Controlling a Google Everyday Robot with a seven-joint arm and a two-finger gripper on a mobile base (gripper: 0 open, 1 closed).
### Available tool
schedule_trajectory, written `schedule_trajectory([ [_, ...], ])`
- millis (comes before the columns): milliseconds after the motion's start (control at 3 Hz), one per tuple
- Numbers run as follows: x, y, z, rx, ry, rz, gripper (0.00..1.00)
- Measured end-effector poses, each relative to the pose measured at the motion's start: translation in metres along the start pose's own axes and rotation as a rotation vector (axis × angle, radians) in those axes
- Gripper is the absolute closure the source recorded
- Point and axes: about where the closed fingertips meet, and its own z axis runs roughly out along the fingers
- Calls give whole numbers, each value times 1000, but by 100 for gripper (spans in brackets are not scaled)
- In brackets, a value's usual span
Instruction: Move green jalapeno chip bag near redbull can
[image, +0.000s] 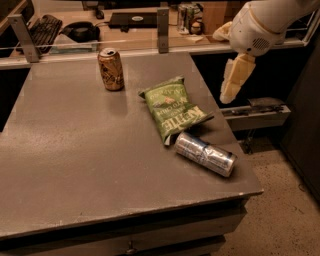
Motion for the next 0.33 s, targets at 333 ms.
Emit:
schedule_trajectory([
  [333,-2,-6,-6,19,-10,-25,0],
])
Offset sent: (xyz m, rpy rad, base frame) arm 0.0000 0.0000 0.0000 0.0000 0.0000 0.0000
